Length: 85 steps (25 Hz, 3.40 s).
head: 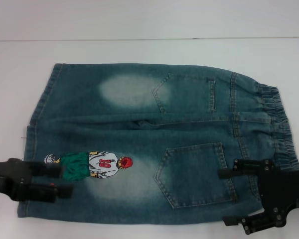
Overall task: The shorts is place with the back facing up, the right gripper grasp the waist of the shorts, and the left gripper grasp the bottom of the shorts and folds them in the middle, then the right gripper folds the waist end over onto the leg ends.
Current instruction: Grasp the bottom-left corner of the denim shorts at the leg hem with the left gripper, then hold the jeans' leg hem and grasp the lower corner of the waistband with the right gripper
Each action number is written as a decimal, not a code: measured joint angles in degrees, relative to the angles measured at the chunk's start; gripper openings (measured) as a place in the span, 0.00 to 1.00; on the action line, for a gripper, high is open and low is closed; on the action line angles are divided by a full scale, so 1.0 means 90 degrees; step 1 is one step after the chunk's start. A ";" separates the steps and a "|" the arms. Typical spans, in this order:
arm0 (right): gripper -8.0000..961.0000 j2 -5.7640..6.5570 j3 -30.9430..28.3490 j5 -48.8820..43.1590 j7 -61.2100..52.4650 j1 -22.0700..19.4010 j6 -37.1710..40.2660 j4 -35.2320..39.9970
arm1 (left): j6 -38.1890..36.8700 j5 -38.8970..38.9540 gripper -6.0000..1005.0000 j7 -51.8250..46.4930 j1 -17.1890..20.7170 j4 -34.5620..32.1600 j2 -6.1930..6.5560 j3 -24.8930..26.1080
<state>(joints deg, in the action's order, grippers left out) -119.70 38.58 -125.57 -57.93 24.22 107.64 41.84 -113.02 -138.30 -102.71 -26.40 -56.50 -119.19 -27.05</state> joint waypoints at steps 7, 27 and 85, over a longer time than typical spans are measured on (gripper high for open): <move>0.96 0.0000 0.0000 -0.0003 0.0014 -0.0008 -0.0167 -0.0010 | 0.0157 -0.1220 0.87 -0.1579 -0.0349 -0.0156 0.0141 -0.0083; 0.96 0.0020 0.0000 -0.0002 0.0090 -0.0003 -0.0301 0.0046 | 0.0931 -0.2498 0.87 -0.2728 -0.0475 -0.0203 0.0186 -0.0666; 0.95 0.0051 -0.0092 -0.0002 -0.0279 -0.0084 -0.0289 0.0026 | 0.1223 -0.2611 0.08 -0.3193 -0.0905 0.0106 -0.0037 -0.1164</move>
<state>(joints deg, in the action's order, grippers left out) -119.25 37.76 -125.59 -60.44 23.47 105.04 42.07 -102.01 -161.80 -131.45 -34.54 -55.54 -119.53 -37.53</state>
